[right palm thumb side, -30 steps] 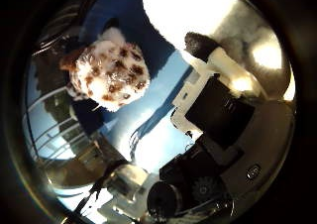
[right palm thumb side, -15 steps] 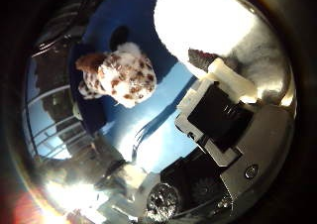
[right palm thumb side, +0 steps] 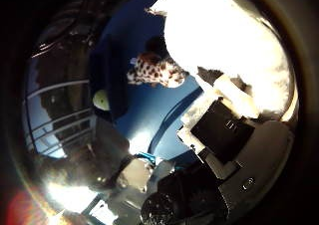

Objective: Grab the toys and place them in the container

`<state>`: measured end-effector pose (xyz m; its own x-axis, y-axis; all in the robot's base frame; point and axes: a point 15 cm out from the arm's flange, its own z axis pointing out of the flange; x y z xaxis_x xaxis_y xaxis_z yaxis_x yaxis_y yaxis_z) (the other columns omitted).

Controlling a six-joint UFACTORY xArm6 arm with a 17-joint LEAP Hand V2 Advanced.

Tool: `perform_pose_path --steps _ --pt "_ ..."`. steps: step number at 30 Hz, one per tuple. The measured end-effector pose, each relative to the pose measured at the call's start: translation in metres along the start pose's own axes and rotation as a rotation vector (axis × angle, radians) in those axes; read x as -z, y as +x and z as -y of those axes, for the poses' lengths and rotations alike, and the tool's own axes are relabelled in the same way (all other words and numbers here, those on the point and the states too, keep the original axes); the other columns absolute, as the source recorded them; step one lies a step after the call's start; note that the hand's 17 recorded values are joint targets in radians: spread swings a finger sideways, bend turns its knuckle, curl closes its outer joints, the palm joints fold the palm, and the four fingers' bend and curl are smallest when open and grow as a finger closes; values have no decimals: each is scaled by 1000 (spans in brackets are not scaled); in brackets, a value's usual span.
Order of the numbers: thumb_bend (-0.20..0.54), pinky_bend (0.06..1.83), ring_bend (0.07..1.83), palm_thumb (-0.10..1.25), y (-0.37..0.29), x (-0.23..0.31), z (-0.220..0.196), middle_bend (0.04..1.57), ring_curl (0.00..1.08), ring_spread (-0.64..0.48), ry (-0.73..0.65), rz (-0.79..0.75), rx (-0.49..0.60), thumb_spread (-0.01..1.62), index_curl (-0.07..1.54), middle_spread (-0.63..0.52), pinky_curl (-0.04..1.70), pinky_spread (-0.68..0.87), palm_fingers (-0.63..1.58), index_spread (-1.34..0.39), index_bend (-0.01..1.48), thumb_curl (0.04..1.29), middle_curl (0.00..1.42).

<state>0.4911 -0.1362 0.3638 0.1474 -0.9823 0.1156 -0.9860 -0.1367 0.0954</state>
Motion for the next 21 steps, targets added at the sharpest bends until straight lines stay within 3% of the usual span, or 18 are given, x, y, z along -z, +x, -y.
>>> perform_pose_path --steps 9,21 --pt "-12 1650 1486 1041 -114 104 -7 1125 827 -111 205 25 168 1124 73 -313 683 135 877 -1034 1032 763 1233" --pt "-13 1644 1508 1020 -319 138 3 1137 829 -110 326 75 338 1117 -11 -307 728 131 857 -1031 1143 807 1259"
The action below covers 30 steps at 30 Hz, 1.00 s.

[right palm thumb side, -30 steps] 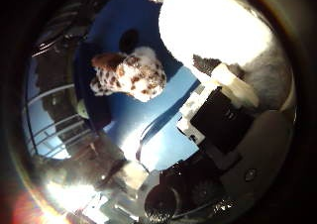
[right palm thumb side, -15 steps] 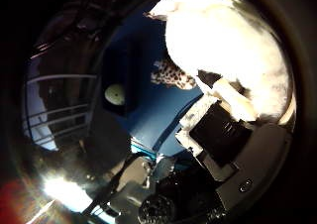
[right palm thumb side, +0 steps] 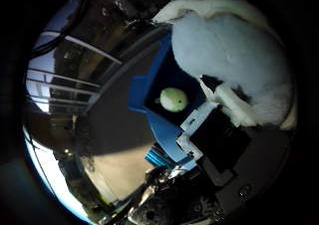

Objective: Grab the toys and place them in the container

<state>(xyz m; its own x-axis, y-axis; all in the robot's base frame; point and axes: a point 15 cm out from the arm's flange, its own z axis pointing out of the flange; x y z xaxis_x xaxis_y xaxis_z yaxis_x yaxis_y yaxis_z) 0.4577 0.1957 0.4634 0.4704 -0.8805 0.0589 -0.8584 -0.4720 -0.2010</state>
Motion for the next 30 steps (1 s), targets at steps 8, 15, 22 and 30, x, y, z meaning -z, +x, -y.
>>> perform_pose_path --steps 8,15,22,30 --pt "-36 1636 1513 923 -68 -80 65 1150 824 -109 45 25 14 1104 -21 -303 757 128 823 -1017 1187 805 1263" --pt "-31 1494 1389 804 -72 -147 91 1048 726 -17 33 27 -56 1104 8 -266 704 204 859 -850 1217 760 1159" --pt "-37 1406 1167 749 -64 -179 92 677 618 139 -1 21 -64 1094 -4 -184 664 314 341 -484 990 702 934" --pt "-43 1173 863 654 -56 -184 94 352 431 241 1 19 -18 1093 43 -38 524 422 -74 -340 733 617 652"
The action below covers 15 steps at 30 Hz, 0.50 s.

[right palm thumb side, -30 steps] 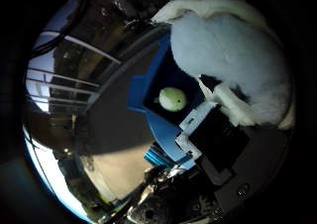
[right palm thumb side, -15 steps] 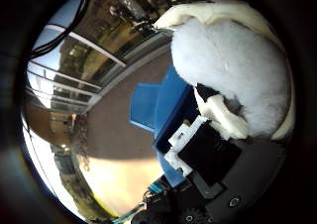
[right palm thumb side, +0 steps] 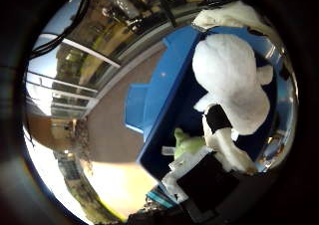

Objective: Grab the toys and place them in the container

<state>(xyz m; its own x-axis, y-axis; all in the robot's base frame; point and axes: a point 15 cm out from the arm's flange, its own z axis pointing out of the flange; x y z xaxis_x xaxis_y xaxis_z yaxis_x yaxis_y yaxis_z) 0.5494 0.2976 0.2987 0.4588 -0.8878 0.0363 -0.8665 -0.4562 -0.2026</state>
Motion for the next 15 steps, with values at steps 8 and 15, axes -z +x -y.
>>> perform_pose_path --steps 8,15 --pt "-37 1053 665 588 19 30 -8 196 329 278 3 -5 5 1101 89 30 428 470 -24 -362 415 522 488" --pt "-32 978 624 580 95 83 -47 187 307 285 -41 -30 -67 1105 141 47 369 484 52 -313 290 477 430"
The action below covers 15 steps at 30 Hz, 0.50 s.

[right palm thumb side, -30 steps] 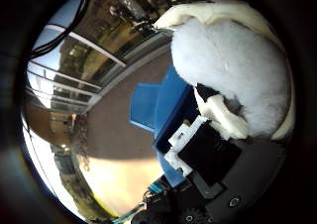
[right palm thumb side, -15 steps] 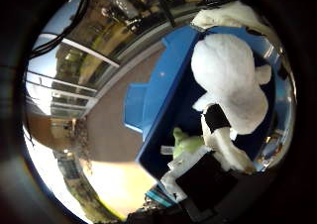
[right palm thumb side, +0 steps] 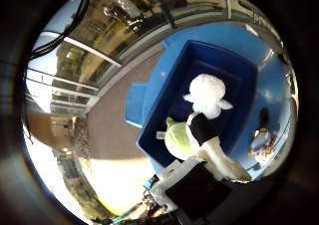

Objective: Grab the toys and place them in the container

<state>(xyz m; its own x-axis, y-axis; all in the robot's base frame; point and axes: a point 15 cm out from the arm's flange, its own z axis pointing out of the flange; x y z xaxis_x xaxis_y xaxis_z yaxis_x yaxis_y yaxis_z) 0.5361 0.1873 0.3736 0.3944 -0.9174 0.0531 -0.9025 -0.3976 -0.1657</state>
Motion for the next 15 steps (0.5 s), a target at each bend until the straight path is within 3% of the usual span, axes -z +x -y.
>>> perform_pose_path --steps 8,15 --pt "-29 941 615 583 111 26 -66 186 305 276 -113 -15 -81 1103 186 54 325 489 88 -266 171 447 386" --pt "-30 911 594 593 175 3 -96 178 299 272 -186 -14 -126 1104 205 60 291 473 81 -250 165 430 366"
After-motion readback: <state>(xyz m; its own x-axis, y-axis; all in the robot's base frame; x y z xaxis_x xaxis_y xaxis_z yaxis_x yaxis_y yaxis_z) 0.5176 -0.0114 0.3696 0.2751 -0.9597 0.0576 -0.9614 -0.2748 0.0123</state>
